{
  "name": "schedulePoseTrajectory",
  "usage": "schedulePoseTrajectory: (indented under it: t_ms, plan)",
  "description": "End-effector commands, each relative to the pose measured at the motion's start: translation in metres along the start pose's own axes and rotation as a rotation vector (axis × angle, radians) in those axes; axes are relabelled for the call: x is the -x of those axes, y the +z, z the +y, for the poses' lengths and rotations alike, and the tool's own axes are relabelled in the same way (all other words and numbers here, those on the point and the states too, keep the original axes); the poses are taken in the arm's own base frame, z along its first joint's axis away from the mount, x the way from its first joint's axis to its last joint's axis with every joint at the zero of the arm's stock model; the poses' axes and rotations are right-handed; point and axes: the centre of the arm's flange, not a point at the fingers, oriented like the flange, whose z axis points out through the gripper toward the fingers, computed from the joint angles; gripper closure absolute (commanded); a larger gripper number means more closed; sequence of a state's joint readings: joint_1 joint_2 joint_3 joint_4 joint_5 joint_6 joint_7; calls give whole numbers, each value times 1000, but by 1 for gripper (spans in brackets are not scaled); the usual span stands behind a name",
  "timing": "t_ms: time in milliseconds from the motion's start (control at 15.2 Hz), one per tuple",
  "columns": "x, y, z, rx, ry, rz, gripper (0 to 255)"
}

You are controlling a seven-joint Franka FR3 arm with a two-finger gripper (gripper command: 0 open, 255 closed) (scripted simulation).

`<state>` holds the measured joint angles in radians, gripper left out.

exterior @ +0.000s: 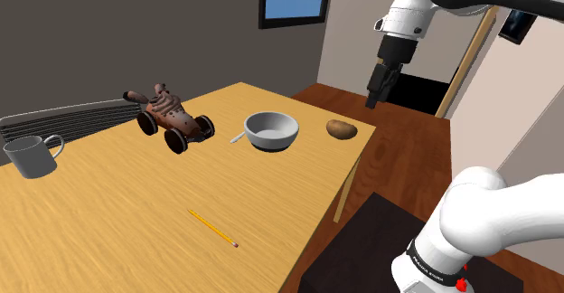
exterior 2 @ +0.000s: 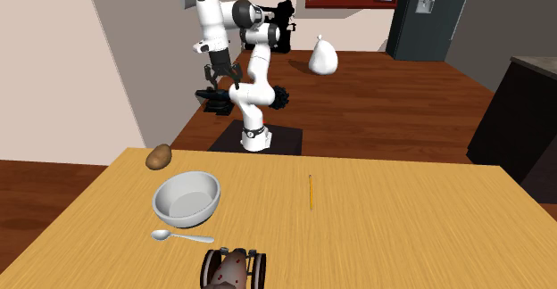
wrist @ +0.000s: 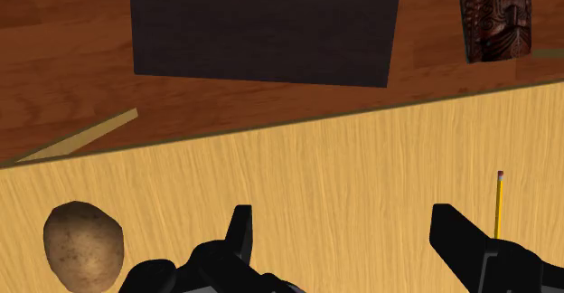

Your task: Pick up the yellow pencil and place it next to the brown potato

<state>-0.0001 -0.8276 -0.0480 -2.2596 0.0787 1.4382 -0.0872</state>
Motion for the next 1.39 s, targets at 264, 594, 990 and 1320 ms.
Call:
schedulePoseTrajectory:
  t_ms: [264,594,990,1320]
  plan:
    - [-32,25,-37,14,-11,-11,0]
    - [-71,58,-84,32,-25,-25,0]
    - [-116,99,-140,53,-42,-41,0]
    - [-153,134,-187,71,-56,-55,0]
